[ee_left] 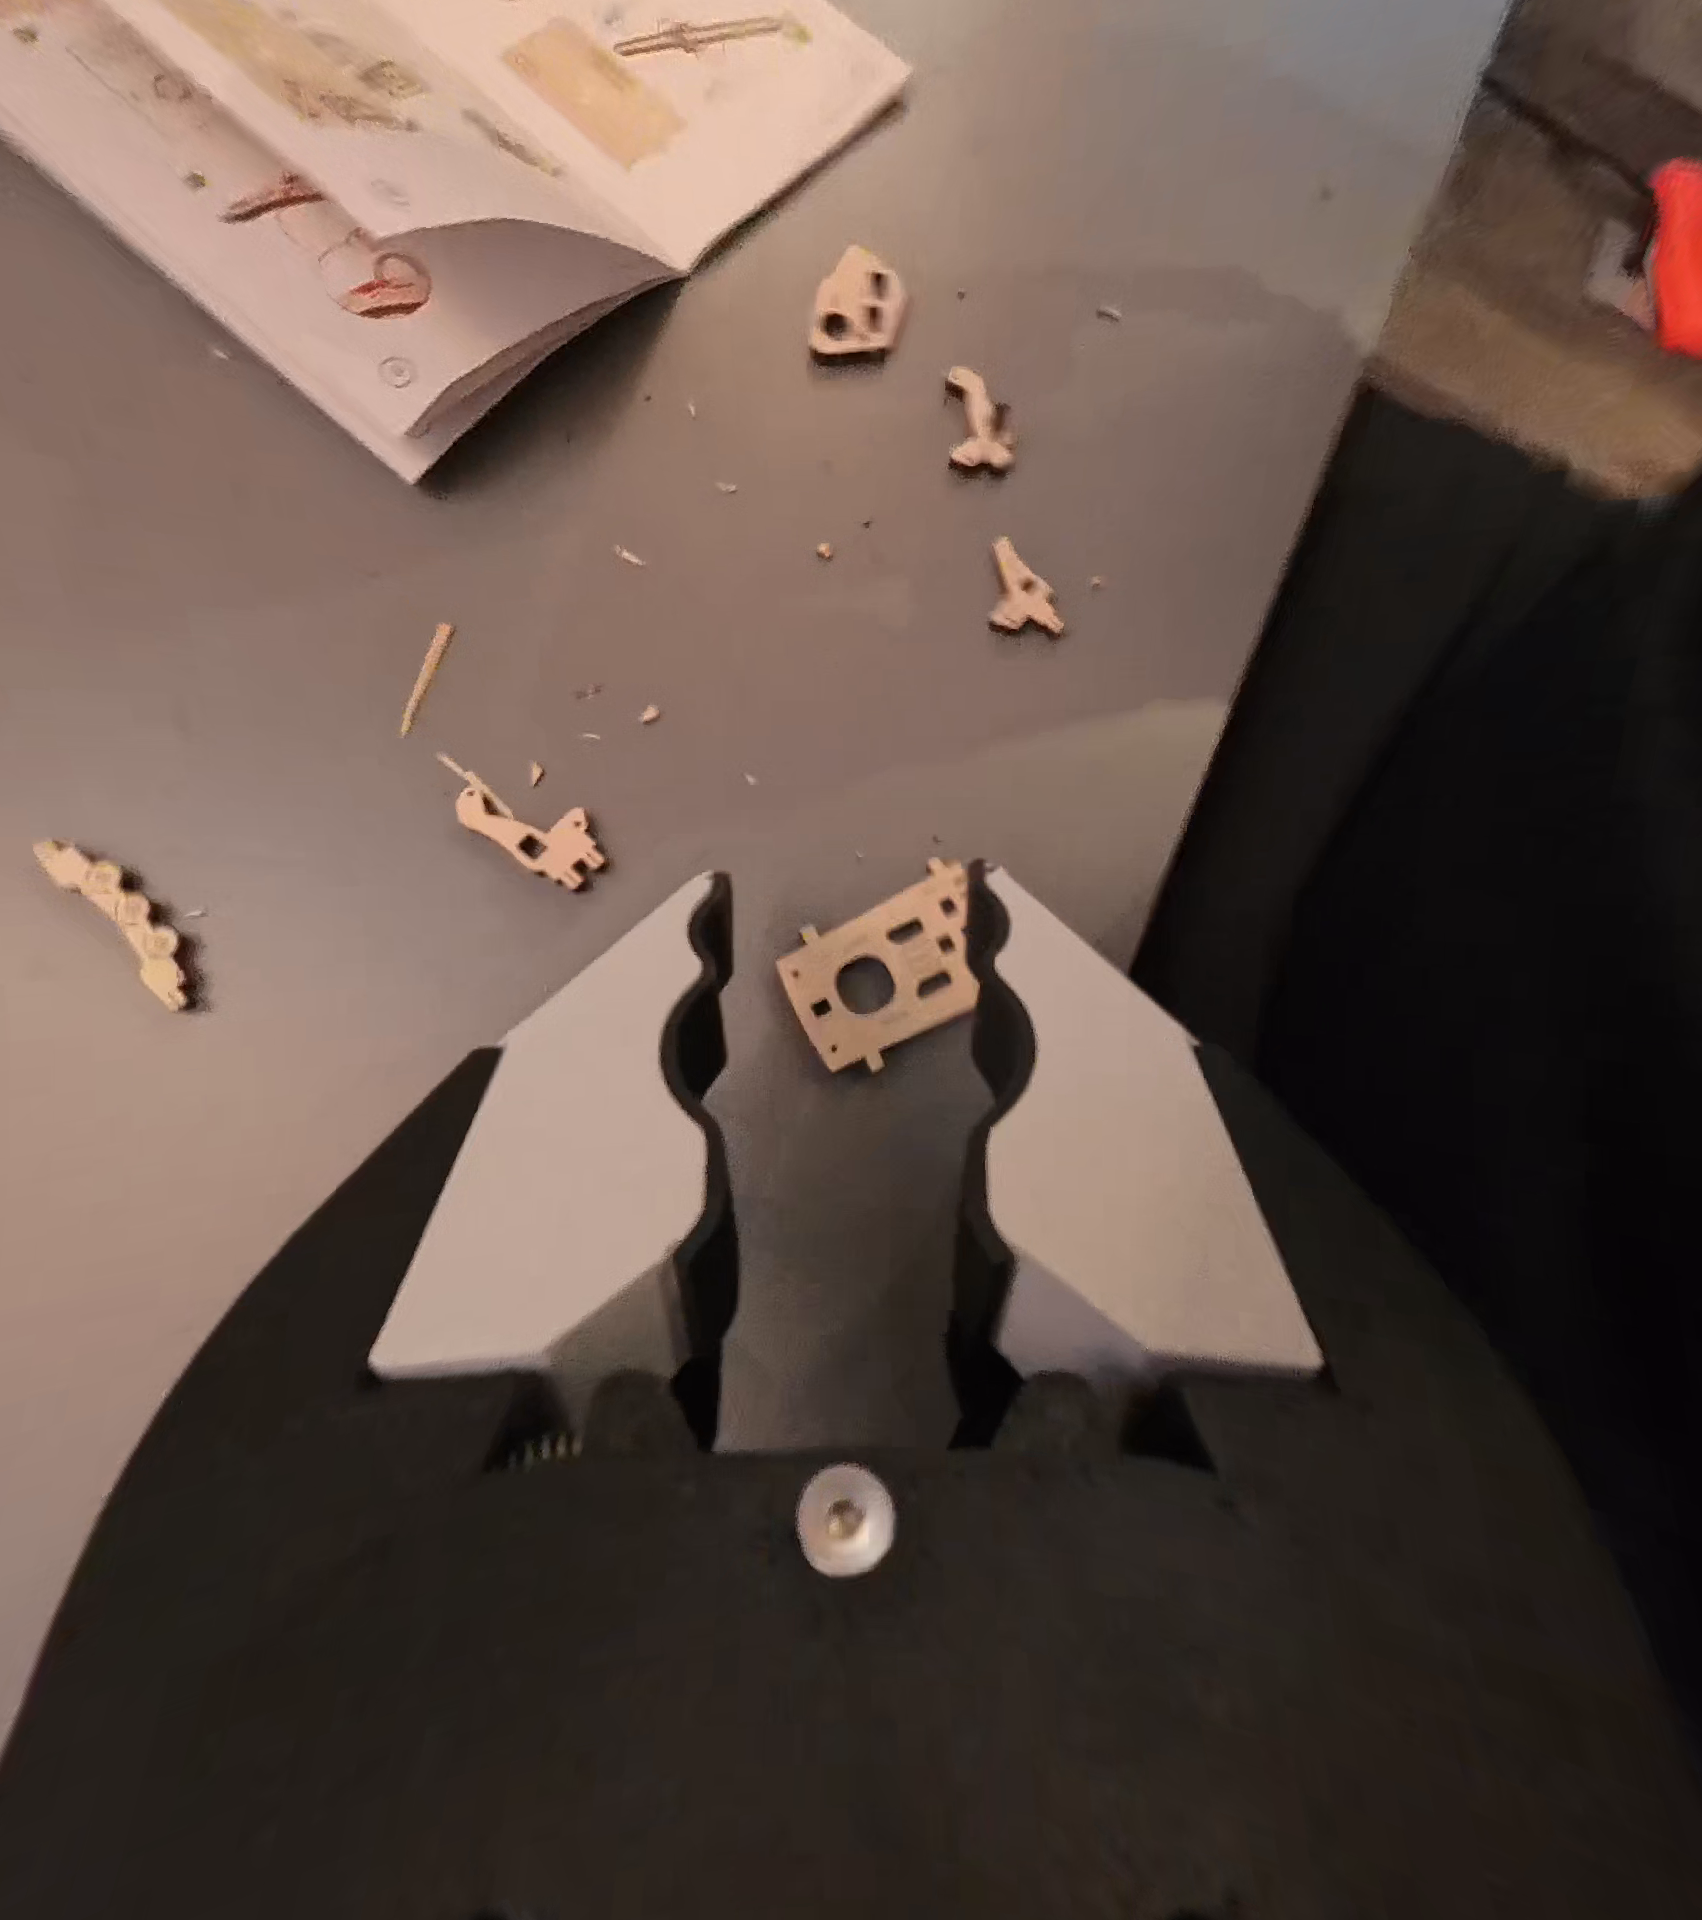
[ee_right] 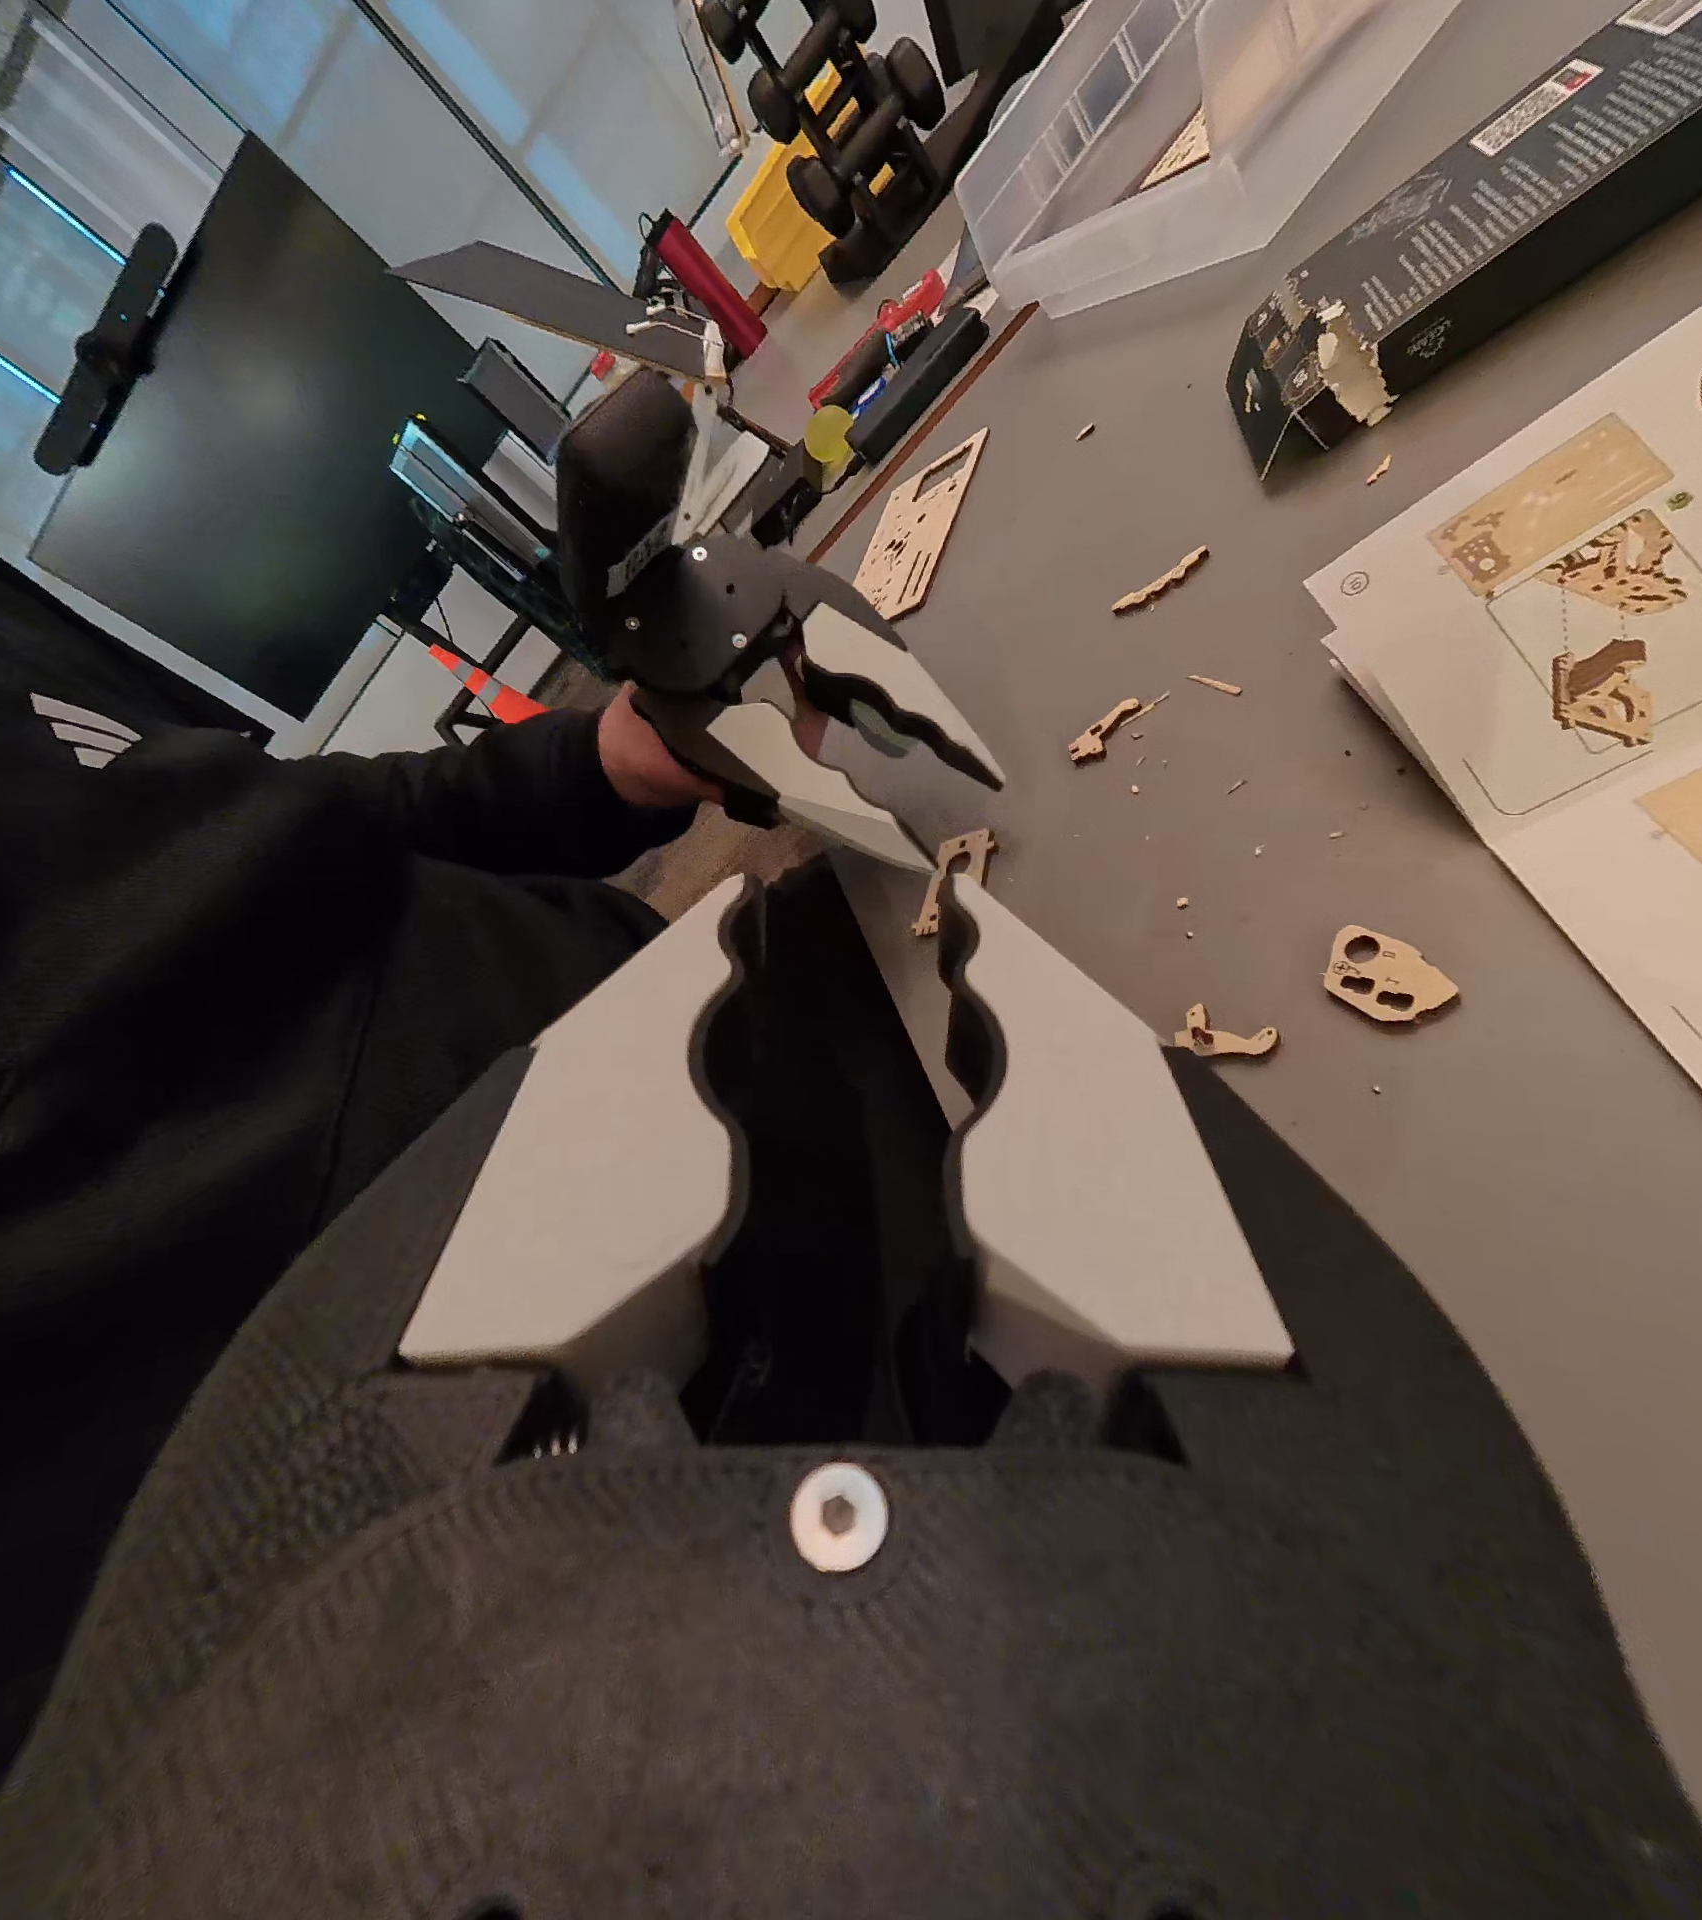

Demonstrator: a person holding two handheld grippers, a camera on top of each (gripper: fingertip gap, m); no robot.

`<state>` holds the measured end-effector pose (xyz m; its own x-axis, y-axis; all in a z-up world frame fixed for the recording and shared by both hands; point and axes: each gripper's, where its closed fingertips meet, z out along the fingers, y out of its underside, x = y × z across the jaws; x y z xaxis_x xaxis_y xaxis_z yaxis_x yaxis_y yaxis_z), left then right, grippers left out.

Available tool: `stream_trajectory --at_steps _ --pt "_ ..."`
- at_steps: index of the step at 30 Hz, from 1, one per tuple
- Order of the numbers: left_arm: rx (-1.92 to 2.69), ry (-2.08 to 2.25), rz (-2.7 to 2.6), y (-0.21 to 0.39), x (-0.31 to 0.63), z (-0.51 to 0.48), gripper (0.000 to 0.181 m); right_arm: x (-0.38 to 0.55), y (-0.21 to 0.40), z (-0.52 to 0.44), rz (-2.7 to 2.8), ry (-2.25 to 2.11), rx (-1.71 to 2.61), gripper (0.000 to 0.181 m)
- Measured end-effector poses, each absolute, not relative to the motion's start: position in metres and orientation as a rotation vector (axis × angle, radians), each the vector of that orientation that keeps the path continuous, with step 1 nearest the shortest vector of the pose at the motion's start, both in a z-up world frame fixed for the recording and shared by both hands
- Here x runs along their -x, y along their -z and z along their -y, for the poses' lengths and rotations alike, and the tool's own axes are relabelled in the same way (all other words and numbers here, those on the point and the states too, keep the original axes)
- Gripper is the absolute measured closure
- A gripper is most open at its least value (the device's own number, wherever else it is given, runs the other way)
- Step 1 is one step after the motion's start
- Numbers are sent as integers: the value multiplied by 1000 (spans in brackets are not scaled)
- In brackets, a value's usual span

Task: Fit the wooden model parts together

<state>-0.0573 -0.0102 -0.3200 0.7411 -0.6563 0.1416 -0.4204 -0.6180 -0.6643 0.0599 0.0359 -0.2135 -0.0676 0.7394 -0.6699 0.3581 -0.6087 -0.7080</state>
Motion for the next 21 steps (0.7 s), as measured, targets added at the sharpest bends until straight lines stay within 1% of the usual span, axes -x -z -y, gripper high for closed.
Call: stream_trajectory --at_steps 1,3,6,7,9,13,19,21 --pt "2309 482 -888 319 59 14 138 -61 212 -37 1174 -1732 1895 151" --pt "2322 432 -1035 328 64 20 132 -62 211 -38 1164 -1747 1889 151" --pt "2309 356 -1256 348 65 28 133 -63 210 -37 1151 -1775 1884 151" --pt "2282 369 -1257 348 61 26 140 -63 210 -37 1149 -1778 1884 151" --pt "2271 371 -1241 347 56 22 143 -63 209 -38 1147 -1776 1881 151" --pt "2296 348 -1114 347 45 13 145 -63 210 -39 1139 -1775 1884 151" --pt "2398 256 -680 346 34 -9 146 -63 216 -41 1138 -1769 1903 151" --pt "2407 274 -623 346 26 -12 146 -64 219 -43 1139 -1750 1913 151"
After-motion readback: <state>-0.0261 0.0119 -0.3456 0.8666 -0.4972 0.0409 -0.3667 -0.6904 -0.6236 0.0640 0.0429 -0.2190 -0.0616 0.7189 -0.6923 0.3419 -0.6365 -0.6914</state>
